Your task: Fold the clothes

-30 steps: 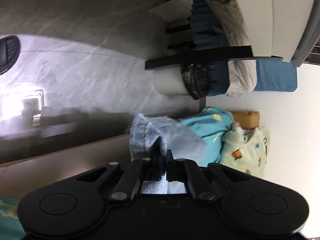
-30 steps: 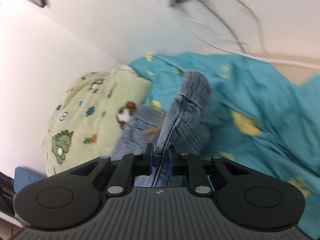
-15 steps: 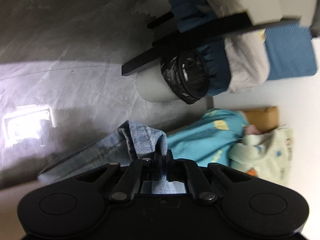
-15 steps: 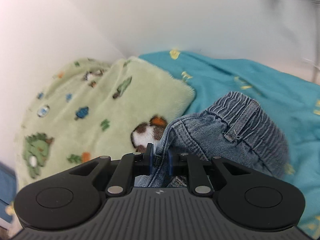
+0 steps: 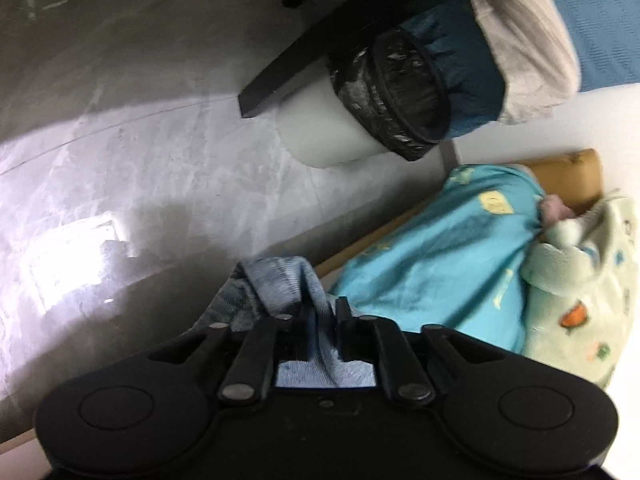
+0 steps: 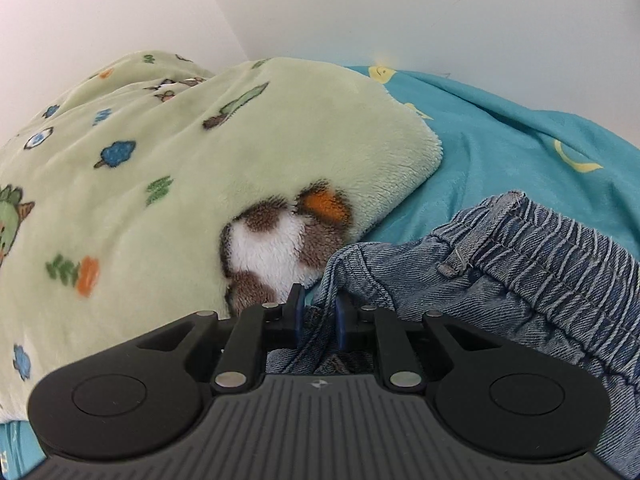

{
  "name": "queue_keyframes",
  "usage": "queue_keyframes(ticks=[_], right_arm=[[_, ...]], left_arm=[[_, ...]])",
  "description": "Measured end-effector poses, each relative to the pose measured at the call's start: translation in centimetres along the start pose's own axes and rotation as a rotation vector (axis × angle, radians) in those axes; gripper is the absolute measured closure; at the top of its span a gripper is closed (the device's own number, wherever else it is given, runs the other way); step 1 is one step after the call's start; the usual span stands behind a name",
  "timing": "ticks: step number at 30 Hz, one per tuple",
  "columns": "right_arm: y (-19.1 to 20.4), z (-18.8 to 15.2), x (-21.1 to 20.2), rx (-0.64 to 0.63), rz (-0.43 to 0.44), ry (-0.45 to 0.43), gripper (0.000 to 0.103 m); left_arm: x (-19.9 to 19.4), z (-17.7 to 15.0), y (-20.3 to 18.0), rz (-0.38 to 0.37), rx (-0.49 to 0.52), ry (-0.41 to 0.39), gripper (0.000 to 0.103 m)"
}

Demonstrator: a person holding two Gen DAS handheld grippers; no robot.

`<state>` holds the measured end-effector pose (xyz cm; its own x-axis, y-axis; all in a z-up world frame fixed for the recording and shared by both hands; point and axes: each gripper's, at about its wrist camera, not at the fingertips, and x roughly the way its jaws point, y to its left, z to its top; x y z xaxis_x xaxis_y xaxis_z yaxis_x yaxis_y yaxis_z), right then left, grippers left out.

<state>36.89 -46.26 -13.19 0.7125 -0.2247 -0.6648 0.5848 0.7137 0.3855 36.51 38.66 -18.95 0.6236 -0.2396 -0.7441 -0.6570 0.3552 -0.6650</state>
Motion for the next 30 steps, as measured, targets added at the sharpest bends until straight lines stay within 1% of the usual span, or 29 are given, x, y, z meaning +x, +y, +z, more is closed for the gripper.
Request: queue_keyframes(ticks=[1, 2, 4, 5, 6, 8, 11, 13, 16, 20, 22, 24, 27, 30], right_arm=[[0.0, 0.0, -0.3, -0.009, 0.008, 0.0, 0.084], [-0.1, 0.0, -0.7, -0.021, 0.022, 0.003, 0.081], [-0.1, -0.1, -1.7, -0.034, 0.04, 0.009, 0.065], [-0.2, -0.2, -2.3, -0.036, 0.045, 0.012, 0.062], [-0.2, -0.3, -2.9, -0.038, 0.05, 0.015, 0.061], [-0.2, -0.8, -4.6, -0.05, 0.064, 0.021, 0.06], [-0.4, -2.1, -7.2, -0.092, 0.071, 0.027, 0.054], [-0.6, -3.3, -9.2, -0.128, 0.075, 0.024, 0.049], [-1.1, -5.2, -11.9, -0.174, 0.082, 0.037, 0.049], [-1.4, -7.2, -14.8, -0.184, 0.092, 0.075, 0.049], [-1.2, -8.1, -16.1, -0.197, 0.098, 0.086, 0.049], [-0.8, -8.9, -17.6, -0.209, 0.101, 0.092, 0.048], [-0.5, -10.0, -19.1, -0.187, 0.11, 0.113, 0.046], [-0.4, -11.5, -20.5, -0.159, 0.122, 0.137, 0.046]], left_arm=[[-0.9, -0.2, 0.1, -0.023, 0.015, -0.011, 0.08], [-1.7, -0.3, 0.2, -0.042, 0.028, -0.021, 0.068], [-3.5, -0.9, 0.9, -0.084, 0.035, -0.026, 0.06], [-4.2, -1.2, 1.2, -0.109, 0.034, -0.019, 0.058], [-4.9, -1.6, 1.7, -0.134, 0.027, -0.004, 0.057], [-6.2, -2.5, 3.5, -0.18, -0.008, 0.029, 0.048], [-7.5, -4.1, 6.8, -0.21, -0.08, 0.071, 0.044], [-7.9, -4.9, 9.1, -0.22, -0.129, 0.109, 0.044], [-7.8, -6.0, 12.5, -0.231, -0.214, 0.154, 0.044], [-5.9, -6.4, 15.0, -0.202, -0.278, 0.201, 0.043], [-4.7, -6.2, 15.9, -0.21, -0.307, 0.184, 0.043], [-3.6, -5.9, 16.4, -0.236, -0.339, 0.173, 0.043], [-1.8, -5.4, 16.8, -0.268, -0.375, 0.167, 0.042], [-0.3, -4.8, 16.7, -0.278, -0.393, 0.152, 0.042]])
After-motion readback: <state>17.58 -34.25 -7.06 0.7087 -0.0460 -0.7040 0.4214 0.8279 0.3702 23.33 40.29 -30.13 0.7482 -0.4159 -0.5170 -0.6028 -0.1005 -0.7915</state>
